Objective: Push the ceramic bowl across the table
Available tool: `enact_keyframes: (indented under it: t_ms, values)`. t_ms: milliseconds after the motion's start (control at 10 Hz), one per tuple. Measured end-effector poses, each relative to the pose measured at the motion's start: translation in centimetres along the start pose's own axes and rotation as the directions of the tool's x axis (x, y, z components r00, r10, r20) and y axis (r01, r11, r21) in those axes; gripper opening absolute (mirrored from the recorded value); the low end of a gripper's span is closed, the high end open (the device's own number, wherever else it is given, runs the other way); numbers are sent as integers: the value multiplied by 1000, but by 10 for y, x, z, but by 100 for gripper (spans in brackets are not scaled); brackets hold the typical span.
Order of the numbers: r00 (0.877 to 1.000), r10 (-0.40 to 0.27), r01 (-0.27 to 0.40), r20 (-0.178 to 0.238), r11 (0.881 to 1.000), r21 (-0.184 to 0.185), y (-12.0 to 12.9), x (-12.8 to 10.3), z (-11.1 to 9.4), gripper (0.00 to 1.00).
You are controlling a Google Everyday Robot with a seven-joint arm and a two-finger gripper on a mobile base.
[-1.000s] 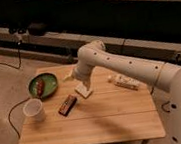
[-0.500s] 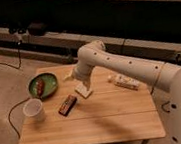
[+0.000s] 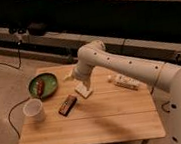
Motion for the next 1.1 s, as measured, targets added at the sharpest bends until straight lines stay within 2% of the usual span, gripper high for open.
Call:
enact_keyframes:
  t_ms: [600,800,900,1000,1100]
  values:
    - [1000,-7,7,-1,1000,1,-1,1,0,78]
    - [997,-64,63,-48,998,-14,3,21,2,62]
    - [991,-99,95,-88,995,-38,6,38,4,53]
    - [976,-156,144,-151,986,-85,9,63,8,42]
    - [961,-198,179,-192,977,-116,9,81,11,33]
